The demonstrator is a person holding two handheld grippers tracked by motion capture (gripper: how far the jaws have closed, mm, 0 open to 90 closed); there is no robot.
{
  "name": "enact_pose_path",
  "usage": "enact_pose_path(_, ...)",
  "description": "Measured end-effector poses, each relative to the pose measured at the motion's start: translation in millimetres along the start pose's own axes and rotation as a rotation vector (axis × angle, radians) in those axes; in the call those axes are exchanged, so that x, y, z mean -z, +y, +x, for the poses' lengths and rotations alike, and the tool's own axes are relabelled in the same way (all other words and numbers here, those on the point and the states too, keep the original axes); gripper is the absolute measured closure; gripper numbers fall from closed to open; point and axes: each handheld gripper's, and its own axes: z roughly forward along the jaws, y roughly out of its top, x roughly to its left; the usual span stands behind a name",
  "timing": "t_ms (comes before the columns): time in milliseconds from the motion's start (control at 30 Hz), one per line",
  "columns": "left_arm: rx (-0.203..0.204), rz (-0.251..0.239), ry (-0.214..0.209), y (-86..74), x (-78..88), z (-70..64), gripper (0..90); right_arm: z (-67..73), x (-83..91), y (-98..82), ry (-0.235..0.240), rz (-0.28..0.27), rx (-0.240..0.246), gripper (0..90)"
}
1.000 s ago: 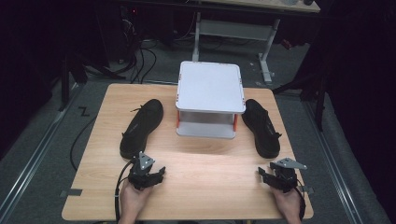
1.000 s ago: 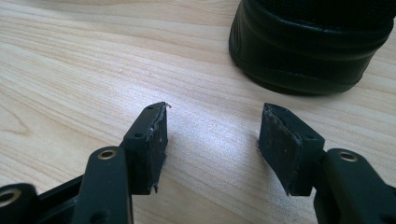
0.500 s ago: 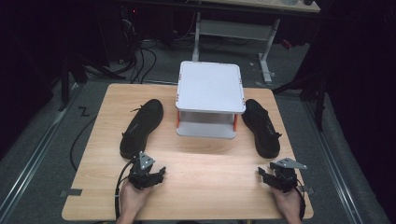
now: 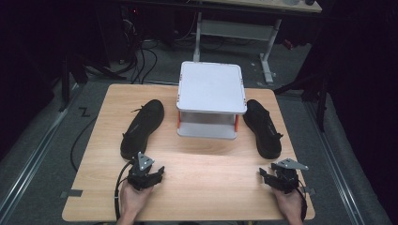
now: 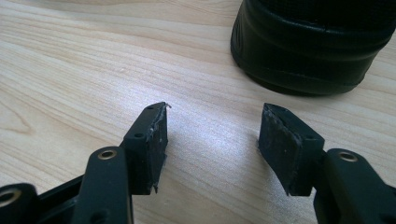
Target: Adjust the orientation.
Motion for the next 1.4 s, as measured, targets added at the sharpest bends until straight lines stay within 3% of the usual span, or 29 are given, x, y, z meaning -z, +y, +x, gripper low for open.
enact_pose_path(100,0.048,0.006,-0.017,6.0,6.4,3.4,41.2,0.0,0.0,0.0,0.0,0.0,0.0,42.1)
enact_pose_path(433,0.065,-0.061,-0.005,23.2,27.9,10.8,40.9,0.1,-0.1,0.0,0.001,0.0,0.0,41.5)
enact_pose_path(633,0.08,-0.111,0.014,44.7,43.2,19.5,39.5,0.2,-0.1,0.0,0.002,0.001,0.002,41.1)
enact_pose_path(800,0.06,-0.141,0.032,57.4,49.1,22.8,38.8,0.2,-0.1,0.0,0.003,0.001,0.002,41.1)
enact_pose_path(1100,0.054,-0.164,0.08,76.2,36.6,36.4,36.6,0.3,-0.1,0.0,0.003,0.001,0.001,41.0)
enact_pose_path(1400,0.059,-0.164,0.115,97.2,-1.1,49.9,35.1,0.2,-0.1,0.1,0.003,0.001,0.001,41.0)
